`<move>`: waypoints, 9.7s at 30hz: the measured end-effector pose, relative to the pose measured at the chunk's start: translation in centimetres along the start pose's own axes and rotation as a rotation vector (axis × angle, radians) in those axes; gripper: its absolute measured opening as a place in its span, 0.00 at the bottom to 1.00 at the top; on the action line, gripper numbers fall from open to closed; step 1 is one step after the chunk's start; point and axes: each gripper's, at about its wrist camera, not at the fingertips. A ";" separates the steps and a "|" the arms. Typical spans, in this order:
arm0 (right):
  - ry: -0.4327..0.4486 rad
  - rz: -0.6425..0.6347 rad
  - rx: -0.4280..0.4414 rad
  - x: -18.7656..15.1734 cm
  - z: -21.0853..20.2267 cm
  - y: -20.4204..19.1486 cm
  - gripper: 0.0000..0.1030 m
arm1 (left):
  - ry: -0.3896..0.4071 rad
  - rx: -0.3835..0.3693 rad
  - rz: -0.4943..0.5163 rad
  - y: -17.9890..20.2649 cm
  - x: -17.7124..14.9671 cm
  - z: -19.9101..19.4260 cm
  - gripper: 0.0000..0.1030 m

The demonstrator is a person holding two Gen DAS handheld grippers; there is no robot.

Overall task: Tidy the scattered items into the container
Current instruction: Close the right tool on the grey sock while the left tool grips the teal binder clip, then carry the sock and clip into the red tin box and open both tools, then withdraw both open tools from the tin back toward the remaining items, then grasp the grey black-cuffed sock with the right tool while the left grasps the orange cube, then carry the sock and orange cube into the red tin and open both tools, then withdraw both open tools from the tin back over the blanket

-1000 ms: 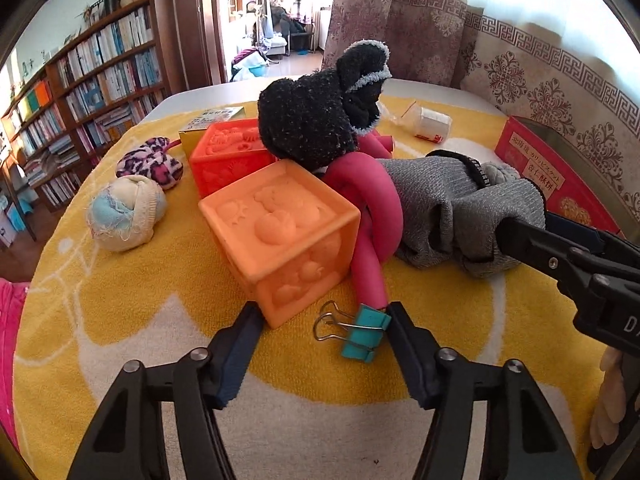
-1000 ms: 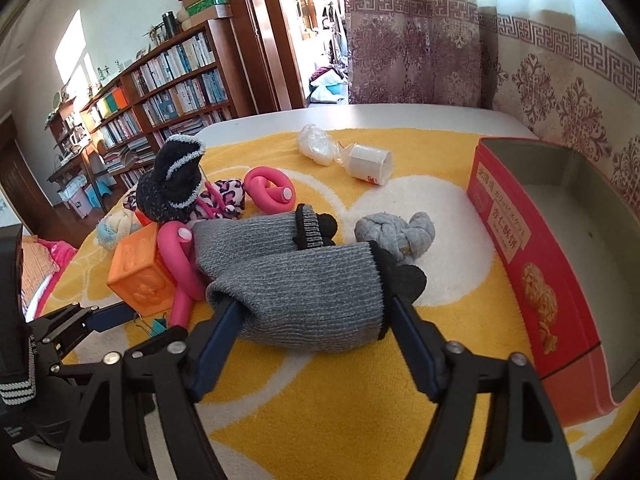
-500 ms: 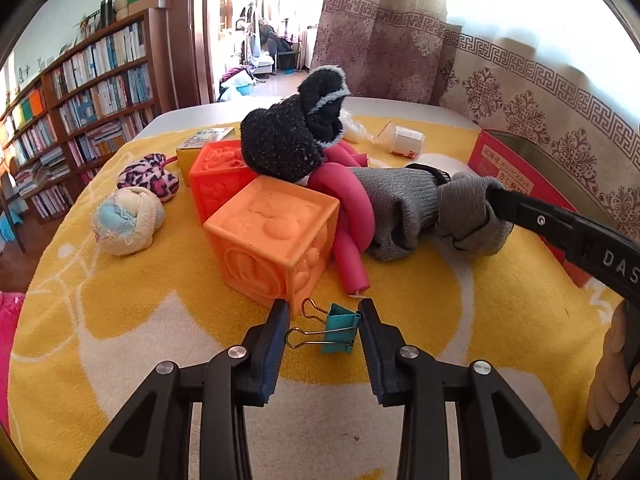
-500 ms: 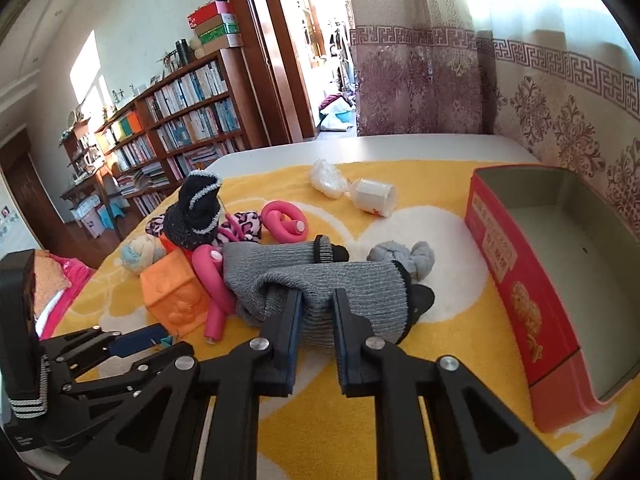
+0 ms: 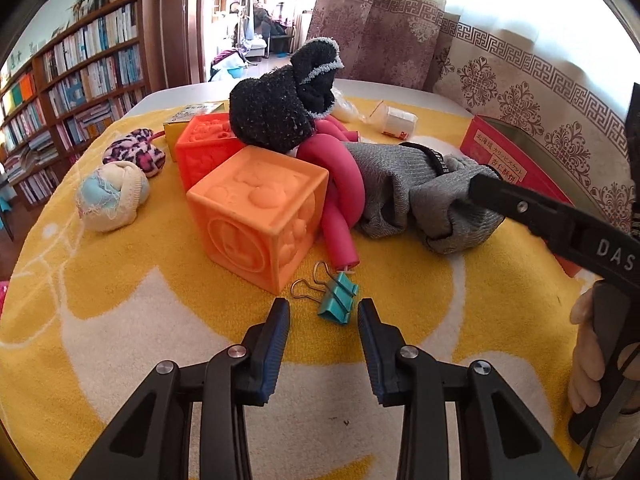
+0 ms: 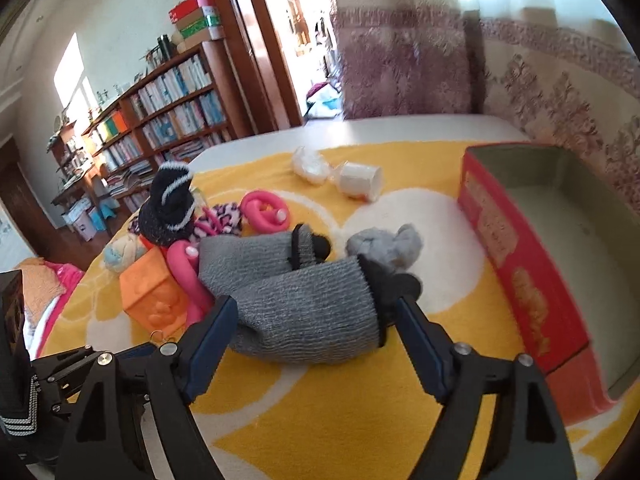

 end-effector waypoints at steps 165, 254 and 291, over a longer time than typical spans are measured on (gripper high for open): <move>0.023 0.040 0.104 1.7 -1.7 0.7 0.76 | 0.074 -0.034 -0.105 -5.7 4.1 0.5 0.65; 0.289 0.464 -0.218 -0.1 -8.5 22.5 0.73 | 0.061 -0.300 0.371 23.9 11.3 6.4 0.65; 0.400 0.515 -0.439 -1.7 -10.4 22.7 0.77 | 0.161 -0.032 0.236 13.8 9.1 0.9 0.67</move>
Point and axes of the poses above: each gripper's, at about its wrist camera, not at the fingertips, and z roughly the way its jaws point, y to its right, x to its top, and after that the axes turned 13 degrees about -x, right-handed
